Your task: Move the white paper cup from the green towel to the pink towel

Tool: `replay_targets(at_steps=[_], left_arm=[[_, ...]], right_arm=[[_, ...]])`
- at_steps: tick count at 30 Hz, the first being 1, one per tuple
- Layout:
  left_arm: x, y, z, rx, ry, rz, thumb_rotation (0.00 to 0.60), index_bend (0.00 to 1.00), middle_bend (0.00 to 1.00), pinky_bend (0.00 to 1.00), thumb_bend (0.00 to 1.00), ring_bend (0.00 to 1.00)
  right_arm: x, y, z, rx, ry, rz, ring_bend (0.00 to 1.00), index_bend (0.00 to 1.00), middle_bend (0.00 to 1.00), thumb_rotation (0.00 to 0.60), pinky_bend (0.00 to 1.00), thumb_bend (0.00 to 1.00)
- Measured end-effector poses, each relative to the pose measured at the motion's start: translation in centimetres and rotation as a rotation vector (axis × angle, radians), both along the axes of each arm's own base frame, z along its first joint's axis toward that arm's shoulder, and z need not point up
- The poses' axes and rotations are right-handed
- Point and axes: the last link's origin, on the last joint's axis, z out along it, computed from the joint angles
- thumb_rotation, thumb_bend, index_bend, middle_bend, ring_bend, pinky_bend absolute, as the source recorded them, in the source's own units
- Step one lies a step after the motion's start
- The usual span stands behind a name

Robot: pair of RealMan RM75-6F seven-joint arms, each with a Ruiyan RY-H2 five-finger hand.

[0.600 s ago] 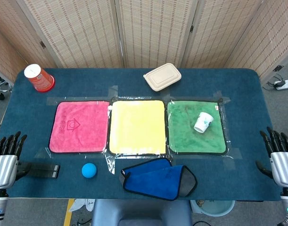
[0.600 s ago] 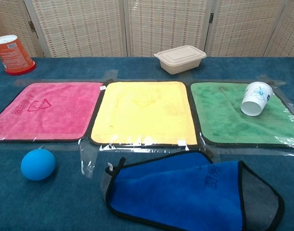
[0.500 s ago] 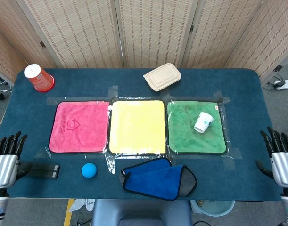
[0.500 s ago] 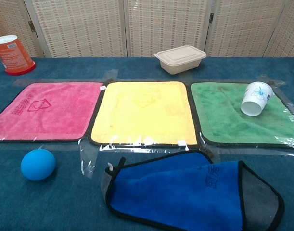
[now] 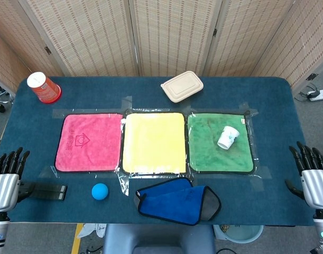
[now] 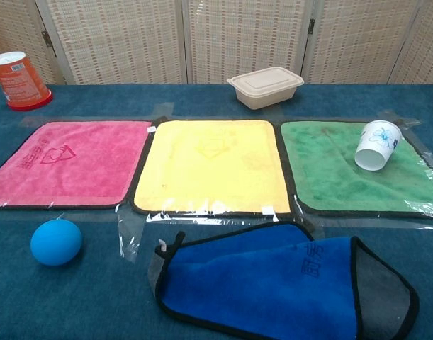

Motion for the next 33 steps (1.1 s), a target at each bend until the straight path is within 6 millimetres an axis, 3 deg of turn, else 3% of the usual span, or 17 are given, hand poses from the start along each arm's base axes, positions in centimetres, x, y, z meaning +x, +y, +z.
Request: replay_targets(at_steps=[11,21,33], left_arm=[[0.0,-0.4,0.2,0.001,0.002,0.013,0.6,0.06,0.04,0.0,0.32,0.06],[0.3,-0.7,0.4,0.002,0.006,0.015,0.6,0.06,0.04,0.0,0.32,0.06],[0.2,-1.0,0.4,-0.002,0.014,0.038,0.6,0.06,0.04,0.0,0.32,0.06]], right_arm=[[0.8,-5.4,-0.1,0.063,0.06,0.044,0.01,0.0,0.0,0.6,0.0,0.29],[2.2,-12.4,-1.4,0.141,0.12,0.075,0.02,0.0,0.0,0.6,0.0,0.29],[1.3,-19.6,-3.8,0.194,0.199,0.006,0.0,0.0,0.0,0.6,0.0,0.29]])
